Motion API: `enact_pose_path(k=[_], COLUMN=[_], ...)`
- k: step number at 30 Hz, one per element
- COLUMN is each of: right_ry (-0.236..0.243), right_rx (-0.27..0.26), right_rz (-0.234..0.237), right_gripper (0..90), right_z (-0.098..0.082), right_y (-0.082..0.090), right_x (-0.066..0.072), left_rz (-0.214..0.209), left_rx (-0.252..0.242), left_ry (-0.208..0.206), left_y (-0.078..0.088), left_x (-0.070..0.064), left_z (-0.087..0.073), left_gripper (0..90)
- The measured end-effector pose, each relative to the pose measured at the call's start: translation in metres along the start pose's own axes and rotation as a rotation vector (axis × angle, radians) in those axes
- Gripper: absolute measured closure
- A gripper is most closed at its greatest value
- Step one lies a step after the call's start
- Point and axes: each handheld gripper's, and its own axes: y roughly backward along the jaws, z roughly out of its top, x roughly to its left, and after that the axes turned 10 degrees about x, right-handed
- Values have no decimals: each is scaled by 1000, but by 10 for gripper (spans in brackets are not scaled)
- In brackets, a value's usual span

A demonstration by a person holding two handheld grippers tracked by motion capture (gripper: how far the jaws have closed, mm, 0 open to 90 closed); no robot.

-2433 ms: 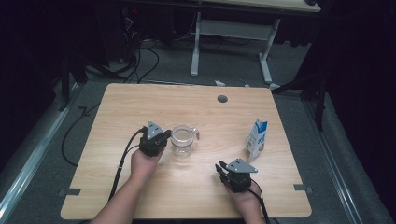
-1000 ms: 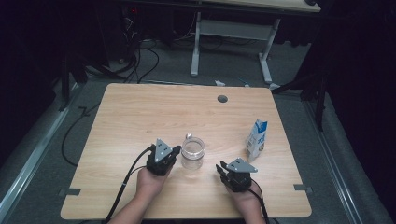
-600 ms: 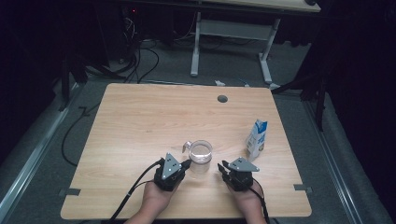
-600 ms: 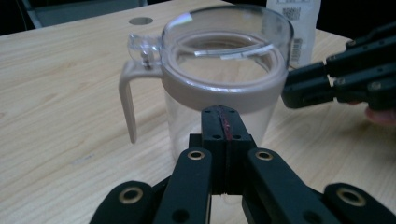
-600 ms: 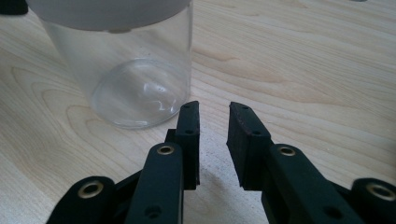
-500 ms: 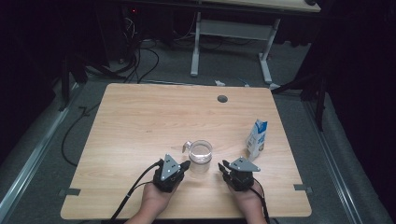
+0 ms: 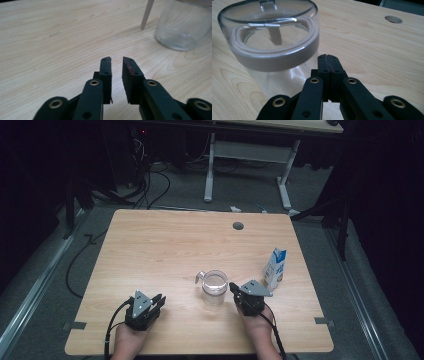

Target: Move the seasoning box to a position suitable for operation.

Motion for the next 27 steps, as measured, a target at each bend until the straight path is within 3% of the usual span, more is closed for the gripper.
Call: enact_pose_path(k=[4,5,8,14,17,18,20,23,26,27], right_ry=[0,1,11,49,45,49,44,46,38,24], right_rx=[5,3,2,16,23,27,33,45,49,46], right_rz=[3,11,14,40,37,32,30,15,11,11], right_gripper=[898,898,898,889,883,874,866,858,851,840], right_z=[4,5,7,18,17,12,6,-5,-10,-18], right_y=[-8,-10,-12,-24,-22,-17,-11,-5,-2,2], right_x=[6,7,10,22,21,16,10,2,-2,-7], left_rz=[18,22,15,6,7,4,5,-13,-12,-45], left_rx=[2,-11,1,17,46,89,117,170,174,25], left_ry=[8,32,12,16,-8,-44,-66,-72,-82,85], left_y=[-3,-4,-3,0,3,7,7,6,7,-3], left_x=[-1,-3,-4,0,5,10,12,14,14,2], left_z=[-1,-1,-1,3,6,8,10,12,13,14], left_gripper=[723,716,703,658,638,636,616,596,596,605])
